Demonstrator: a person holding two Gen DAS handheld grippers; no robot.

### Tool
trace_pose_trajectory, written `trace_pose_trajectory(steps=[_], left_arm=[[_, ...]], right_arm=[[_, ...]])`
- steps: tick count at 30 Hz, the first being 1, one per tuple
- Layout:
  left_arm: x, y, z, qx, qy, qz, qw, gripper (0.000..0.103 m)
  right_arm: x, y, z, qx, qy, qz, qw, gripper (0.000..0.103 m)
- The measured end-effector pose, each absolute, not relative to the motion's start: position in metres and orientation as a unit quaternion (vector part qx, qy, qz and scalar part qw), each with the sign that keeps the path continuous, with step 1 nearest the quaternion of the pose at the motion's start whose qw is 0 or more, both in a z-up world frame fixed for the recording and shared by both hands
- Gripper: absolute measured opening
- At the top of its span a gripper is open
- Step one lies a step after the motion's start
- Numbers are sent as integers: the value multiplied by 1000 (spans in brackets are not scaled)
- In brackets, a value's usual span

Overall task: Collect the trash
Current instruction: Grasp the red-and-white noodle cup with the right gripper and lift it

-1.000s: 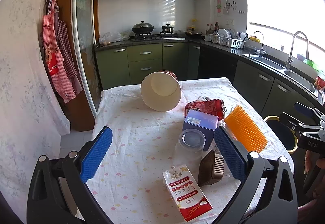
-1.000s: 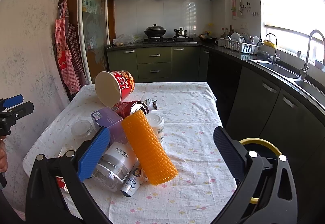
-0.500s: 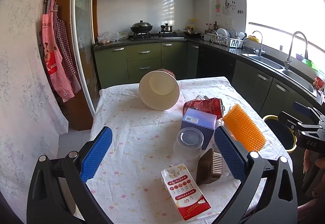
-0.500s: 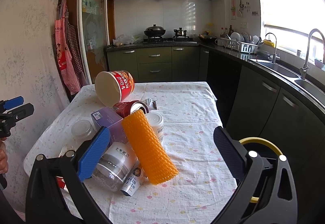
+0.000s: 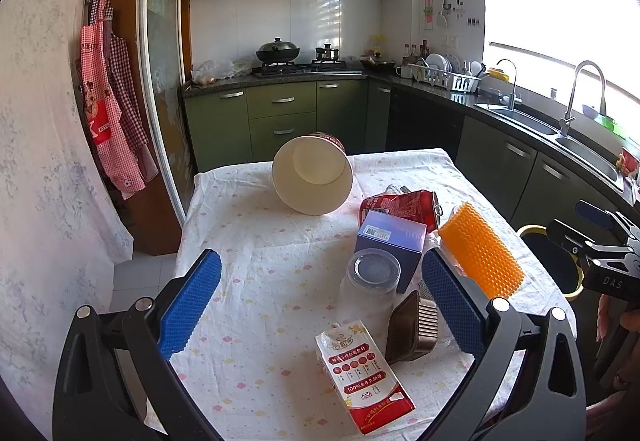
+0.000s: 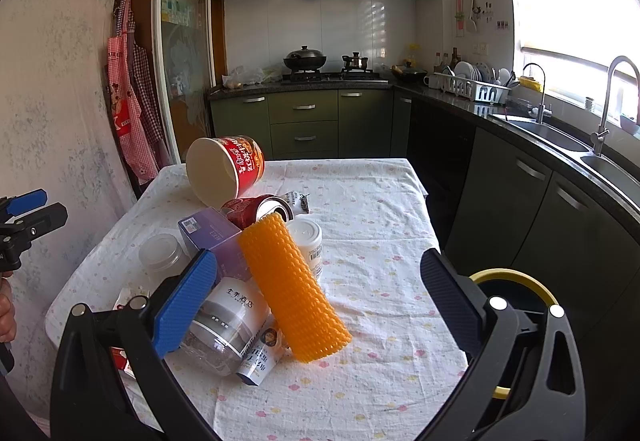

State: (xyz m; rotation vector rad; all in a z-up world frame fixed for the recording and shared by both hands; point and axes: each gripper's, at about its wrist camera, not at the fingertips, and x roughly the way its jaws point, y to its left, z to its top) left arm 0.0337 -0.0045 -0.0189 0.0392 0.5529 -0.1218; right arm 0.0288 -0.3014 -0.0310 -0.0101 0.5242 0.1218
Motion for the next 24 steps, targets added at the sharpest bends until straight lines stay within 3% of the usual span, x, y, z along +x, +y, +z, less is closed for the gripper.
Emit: trace_pose_trajectory(steps=[11,24], left_arm=[[46,-3,-26,14,285,-66,956,99],[101,19,-43,-6,305,-58,951,99]], right_arm=[[43,-295,-34,-14,269,68,961,97],[162,-207,-4,-163,279,167,932,97]])
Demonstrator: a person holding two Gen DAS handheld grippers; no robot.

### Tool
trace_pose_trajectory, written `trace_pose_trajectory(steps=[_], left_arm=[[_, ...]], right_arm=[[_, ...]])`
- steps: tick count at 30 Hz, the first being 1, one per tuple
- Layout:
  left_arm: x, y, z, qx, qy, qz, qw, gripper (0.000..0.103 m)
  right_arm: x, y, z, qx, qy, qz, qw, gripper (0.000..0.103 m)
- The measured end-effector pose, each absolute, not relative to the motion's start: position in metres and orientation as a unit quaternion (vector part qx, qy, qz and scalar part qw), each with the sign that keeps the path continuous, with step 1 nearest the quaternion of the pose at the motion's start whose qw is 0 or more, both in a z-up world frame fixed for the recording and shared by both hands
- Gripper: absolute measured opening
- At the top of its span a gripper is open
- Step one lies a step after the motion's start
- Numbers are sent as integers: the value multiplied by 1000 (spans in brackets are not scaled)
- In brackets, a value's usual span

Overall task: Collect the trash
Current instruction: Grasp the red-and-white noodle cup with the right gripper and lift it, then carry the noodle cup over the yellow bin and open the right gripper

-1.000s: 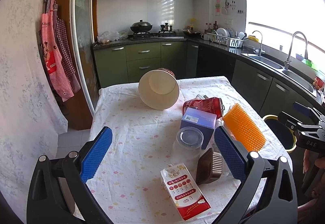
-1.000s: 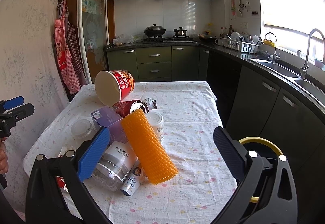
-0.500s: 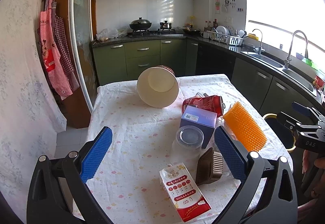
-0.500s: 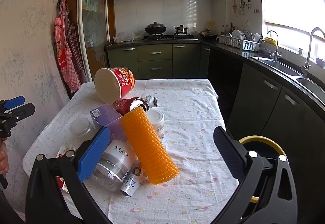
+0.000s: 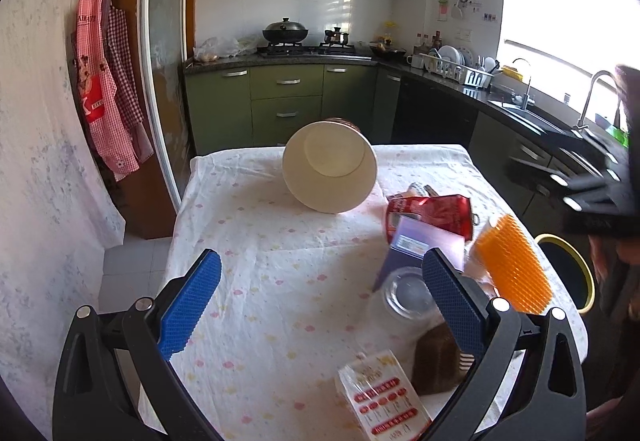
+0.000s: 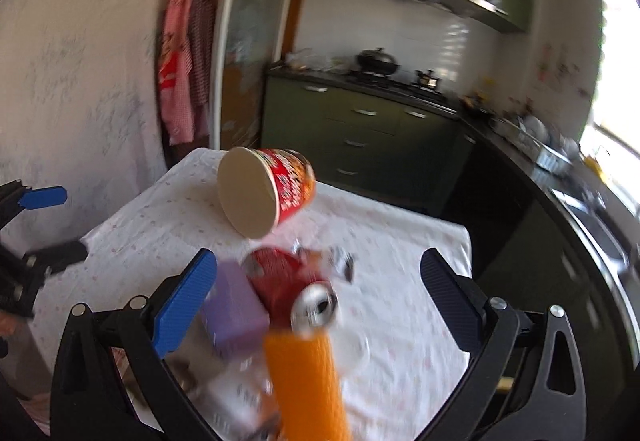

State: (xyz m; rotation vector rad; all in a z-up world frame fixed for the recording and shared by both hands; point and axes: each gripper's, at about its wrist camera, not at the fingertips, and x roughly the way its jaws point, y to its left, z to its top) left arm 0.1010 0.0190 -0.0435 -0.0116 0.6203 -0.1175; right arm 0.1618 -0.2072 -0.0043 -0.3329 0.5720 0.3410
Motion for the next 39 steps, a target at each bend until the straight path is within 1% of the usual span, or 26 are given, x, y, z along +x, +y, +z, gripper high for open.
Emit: trace_pose_trajectory(steps=[7,13,16,17,18,19,20,21,23,24,29,32,36,39], left_arm=[[119,26,-50,-2,303,-56,951,99],[131,31,-56,-3,311,-58,949,99],[137,34,-58,-8,315,-60,947,99],[139,35,-59,-9,317,-61,947,99],[140,36,-59,-9,317,-62,946,99],[141,37,-60,-10,317,-64,946,99],[142,37,-60,-9,317,-65,946,99],[142,37,-61,-7,317,-65,946,99],[142,36,-63,-6,316,-65,946,99],[142,36,-63,-7,317,-66,946,99],[140,34,-60,-8,317,-70,946,99],[136,31,-56,-5,313,-72,947,99],[123,26,-47,-2,302,-82,950,99],[112,19,-42,0,296,-94,951,99]], right_arm=[[259,-133,-39,-256,340,192,884,96],[319,-101,-69,-310,361,162,864,81],[342,-94,-81,-323,368,146,860,68],[347,-94,-83,-324,369,144,859,61],[351,-96,-84,-324,371,143,859,49],[354,-98,-83,-318,372,143,860,44],[357,-99,-81,-312,373,143,862,30],[361,-103,-79,-301,375,144,865,20],[368,-109,-72,-280,378,152,869,10],[373,-111,-69,-268,385,159,869,7],[390,-139,-51,-168,433,180,867,5],[394,-171,-32,-79,460,200,862,5],[376,-216,-4,-10,476,214,853,5],[347,-259,16,12,487,209,848,5]])
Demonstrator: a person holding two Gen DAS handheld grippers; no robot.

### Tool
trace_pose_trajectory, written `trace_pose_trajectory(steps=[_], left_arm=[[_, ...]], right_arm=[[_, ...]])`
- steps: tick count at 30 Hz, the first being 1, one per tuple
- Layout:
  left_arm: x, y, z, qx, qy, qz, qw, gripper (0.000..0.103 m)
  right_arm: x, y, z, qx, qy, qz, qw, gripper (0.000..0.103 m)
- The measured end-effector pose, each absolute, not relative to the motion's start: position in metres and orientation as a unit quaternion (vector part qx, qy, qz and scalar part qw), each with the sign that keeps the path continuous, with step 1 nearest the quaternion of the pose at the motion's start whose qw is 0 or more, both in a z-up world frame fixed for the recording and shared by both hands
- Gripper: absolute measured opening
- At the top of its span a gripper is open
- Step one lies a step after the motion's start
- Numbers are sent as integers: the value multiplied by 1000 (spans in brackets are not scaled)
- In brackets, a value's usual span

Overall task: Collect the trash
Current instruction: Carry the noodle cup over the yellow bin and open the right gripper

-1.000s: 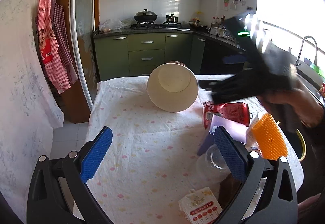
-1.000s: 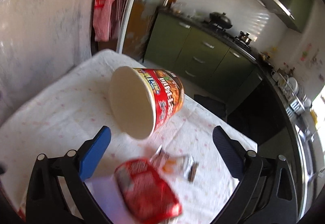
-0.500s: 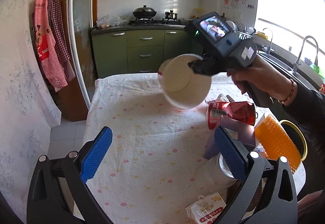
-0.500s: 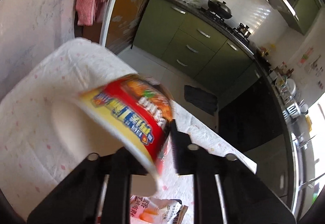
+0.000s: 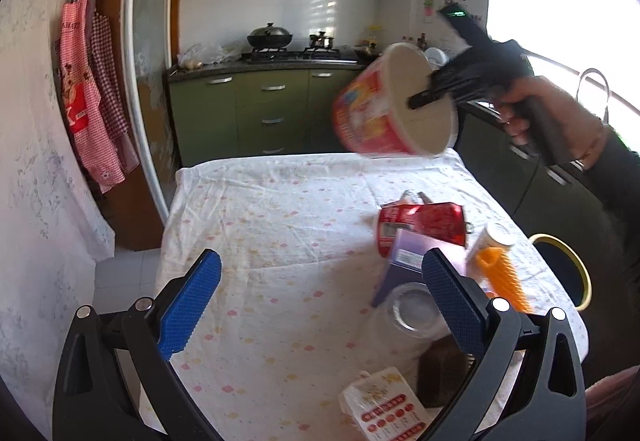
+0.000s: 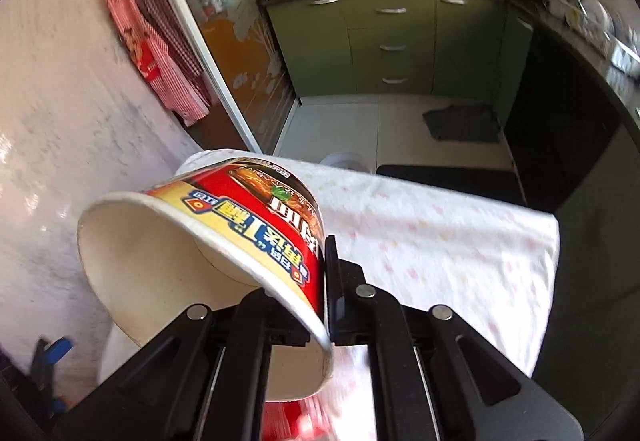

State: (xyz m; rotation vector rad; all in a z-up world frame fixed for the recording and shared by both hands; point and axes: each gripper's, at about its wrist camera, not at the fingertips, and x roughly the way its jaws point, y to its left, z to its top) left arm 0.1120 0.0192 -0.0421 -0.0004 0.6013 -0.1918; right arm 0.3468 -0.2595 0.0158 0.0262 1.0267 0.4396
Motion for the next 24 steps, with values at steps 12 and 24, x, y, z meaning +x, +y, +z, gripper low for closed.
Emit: trace_pose_trajectory(steps=[12,24], left_arm=[[84,-9,-39,-2,299,-149,942,99],[72,-54,-43,21,319,-175,931,99]], right_arm=[[185,-521,-17,102,582,31,806,6],[166,-626,-152,161,658,-41,734,6]])
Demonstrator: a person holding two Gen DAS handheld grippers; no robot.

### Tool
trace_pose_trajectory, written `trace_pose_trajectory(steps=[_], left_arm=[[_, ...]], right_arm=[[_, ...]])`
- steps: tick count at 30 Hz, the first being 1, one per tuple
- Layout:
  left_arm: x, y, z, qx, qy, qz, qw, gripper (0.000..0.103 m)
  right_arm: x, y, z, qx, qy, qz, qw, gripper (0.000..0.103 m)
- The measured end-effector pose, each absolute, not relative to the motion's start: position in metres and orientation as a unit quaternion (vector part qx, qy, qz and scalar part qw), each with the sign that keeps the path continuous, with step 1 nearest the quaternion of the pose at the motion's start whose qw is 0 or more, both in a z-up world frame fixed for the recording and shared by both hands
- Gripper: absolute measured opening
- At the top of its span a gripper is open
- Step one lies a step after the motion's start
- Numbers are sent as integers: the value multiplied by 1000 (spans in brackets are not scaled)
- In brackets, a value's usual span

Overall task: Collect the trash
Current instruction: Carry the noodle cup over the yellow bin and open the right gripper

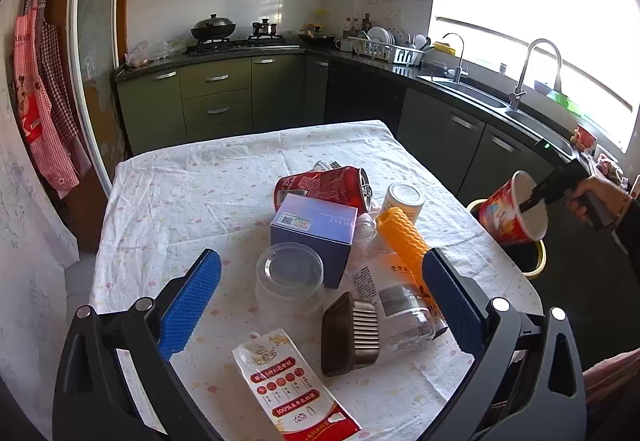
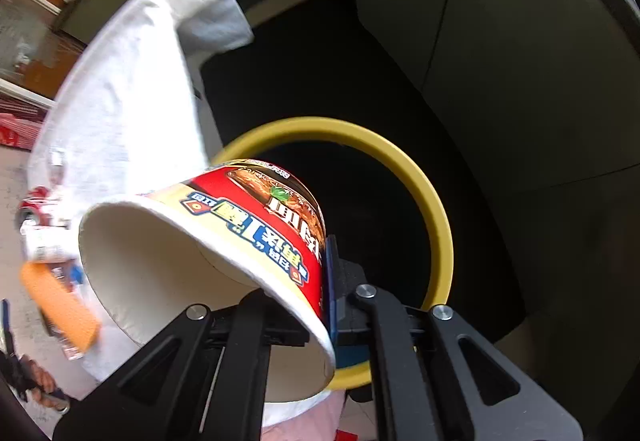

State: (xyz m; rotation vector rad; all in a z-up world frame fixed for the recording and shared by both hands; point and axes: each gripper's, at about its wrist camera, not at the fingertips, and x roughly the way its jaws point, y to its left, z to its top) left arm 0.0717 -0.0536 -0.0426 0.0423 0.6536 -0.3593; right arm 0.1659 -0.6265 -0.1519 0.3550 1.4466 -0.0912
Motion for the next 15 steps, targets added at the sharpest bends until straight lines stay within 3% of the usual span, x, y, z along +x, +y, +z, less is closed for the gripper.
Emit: trace_pose_trajectory(steps=[4,7,8,9,15], left_arm=[[71,-61,-42,27,323,-174,930,99],[73,-65,-44,32,330,-174,927,99],[73,-65,-45,32,333,-174,926,99],[75,-67,-47,32,340,-175,924,99],[81,-63,-59,20,376,-171,911,99]], right_arm=[[178,-625,-184,149,679,-41,717,8],[186,-617,-199,137,695,-38,704,21],[188,-615,-201,130,696,-46,704,34],[189,-613,-200,121,695,-50,707,40],[181,-601,-180,101,668,-39,736,40]])
